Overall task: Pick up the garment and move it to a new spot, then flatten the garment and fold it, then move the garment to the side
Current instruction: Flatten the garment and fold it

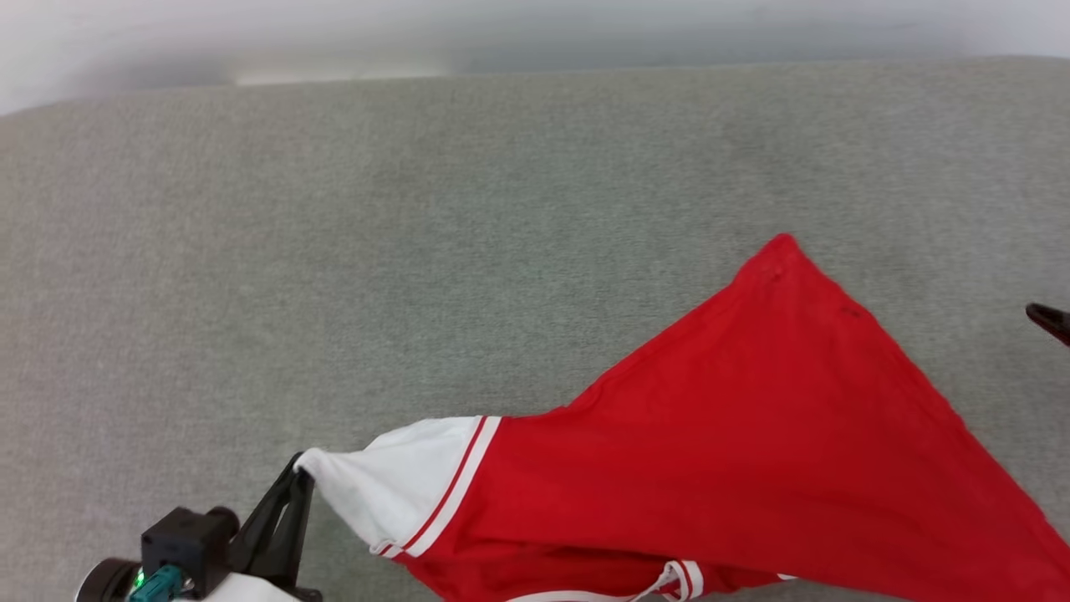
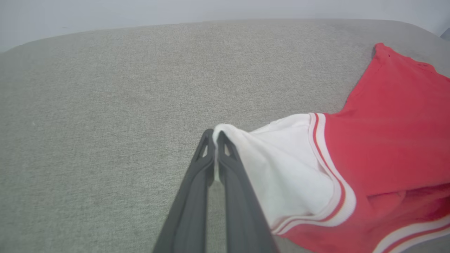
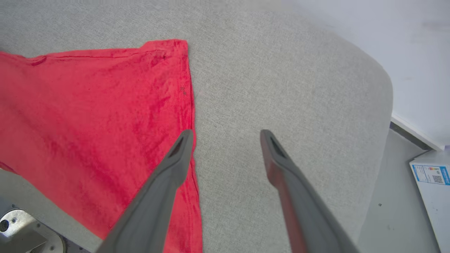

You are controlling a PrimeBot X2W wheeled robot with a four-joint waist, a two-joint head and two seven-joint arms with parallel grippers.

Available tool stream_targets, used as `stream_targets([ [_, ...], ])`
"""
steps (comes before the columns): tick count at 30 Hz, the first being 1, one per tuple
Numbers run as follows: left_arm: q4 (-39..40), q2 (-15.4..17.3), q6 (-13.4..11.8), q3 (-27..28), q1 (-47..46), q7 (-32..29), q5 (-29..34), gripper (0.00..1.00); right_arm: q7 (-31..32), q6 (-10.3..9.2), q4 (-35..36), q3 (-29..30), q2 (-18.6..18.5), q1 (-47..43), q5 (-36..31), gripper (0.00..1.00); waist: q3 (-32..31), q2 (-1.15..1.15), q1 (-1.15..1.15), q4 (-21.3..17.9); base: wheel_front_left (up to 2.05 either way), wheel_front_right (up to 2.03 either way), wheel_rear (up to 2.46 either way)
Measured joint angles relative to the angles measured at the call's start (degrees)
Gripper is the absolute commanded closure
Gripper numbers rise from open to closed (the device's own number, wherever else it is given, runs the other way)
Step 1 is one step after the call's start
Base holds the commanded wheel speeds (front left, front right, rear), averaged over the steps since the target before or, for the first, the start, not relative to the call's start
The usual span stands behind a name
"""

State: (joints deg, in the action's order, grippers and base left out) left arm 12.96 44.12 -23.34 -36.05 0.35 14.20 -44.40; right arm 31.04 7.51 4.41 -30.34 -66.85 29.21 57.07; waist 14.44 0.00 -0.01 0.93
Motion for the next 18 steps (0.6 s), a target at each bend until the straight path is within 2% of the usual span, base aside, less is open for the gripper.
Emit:
stream_targets([
  [5, -0.1, -1.5, 1.2, -1.0, -3.7, -0.5, 1.6, 1.00, 12.8, 0.00, 1.0, -3.3, 3.4, 7.9, -2.7, 0.00, 2.4, 0.00, 0.01, 2.5, 0.00, 0.00, 0.00],
  [10, -0.5, -2.9, 2.2, -2.1, -6.7, -0.7, 3.0, 1.00, 22.9, 0.00, -3.0, -7.8, 9.0, 17.8, -4.9, 0.00, 5.5, 0.00, 0.01, 5.1, 0.00, 0.00, 0.00],
  [14, -0.7, -3.8, 2.7, -2.7, -8.8, -0.7, 4.0, 1.00, 27.0, 0.00, -8.4, -11.1, 13.5, 24.0, -6.3, 0.00, 8.1, 0.00, 0.01, 7.0, 0.00, 0.00, 0.00],
  [18, -0.8, -5.1, 3.2, -3.3, -10.8, -0.7, 4.8, 1.00, 26.9, 0.00, -14.3, -13.2, 17.4, 27.7, -7.5, 0.00, 10.7, 0.00, 0.01, 8.7, 0.00, 0.00, 0.00],
])
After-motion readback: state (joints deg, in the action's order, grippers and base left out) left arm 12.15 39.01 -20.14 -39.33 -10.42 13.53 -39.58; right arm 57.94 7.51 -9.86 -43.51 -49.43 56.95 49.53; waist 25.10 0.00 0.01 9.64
